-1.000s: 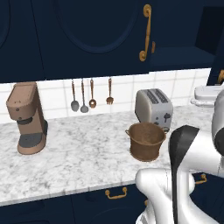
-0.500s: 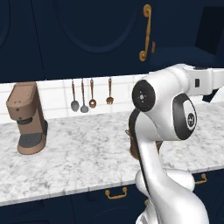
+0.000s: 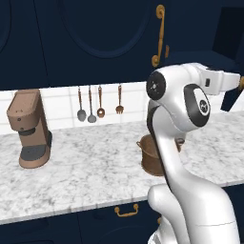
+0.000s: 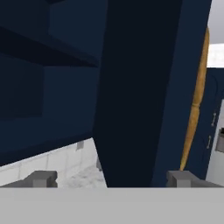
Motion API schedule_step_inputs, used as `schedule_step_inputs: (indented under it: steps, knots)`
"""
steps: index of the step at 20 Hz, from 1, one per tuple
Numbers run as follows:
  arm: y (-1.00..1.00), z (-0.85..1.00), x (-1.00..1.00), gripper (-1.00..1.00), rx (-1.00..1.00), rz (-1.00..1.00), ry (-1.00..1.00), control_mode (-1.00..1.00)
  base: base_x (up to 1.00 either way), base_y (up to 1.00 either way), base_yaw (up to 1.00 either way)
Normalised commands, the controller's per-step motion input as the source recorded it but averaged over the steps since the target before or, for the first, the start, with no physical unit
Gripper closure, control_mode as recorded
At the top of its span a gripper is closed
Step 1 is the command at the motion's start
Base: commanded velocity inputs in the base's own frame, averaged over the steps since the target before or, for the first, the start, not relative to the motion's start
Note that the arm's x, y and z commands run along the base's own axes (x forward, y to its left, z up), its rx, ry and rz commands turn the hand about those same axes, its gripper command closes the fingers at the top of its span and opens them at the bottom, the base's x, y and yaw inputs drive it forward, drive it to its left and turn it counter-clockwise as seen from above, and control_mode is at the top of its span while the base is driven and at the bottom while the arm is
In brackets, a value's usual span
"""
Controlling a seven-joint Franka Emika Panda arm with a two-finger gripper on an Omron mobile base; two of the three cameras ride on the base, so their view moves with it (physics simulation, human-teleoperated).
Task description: Open the cabinet, pick up the bread from the cabinet and place it in the basket. Then move the basket to the dining counter.
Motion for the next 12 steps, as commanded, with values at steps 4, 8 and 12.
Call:
schedule_step_inputs:
  steps: [4, 8, 12]
  knots:
    - [-0.24, -0.31, 0.25, -1.0, 0.0, -0.01, -0.15, -1.0, 0.0, 0.0, 0.0]
    - [-0.04, -0.08, 0.31, -1.0, 0.0, -0.03, -0.1, -1.0, 0.0, 0.0, 0.0]
    - [-0.09, 0.0, 0.11, -1.0, 0.0, -0.1, -0.03, -1.0, 0.0, 0.0, 0.0]
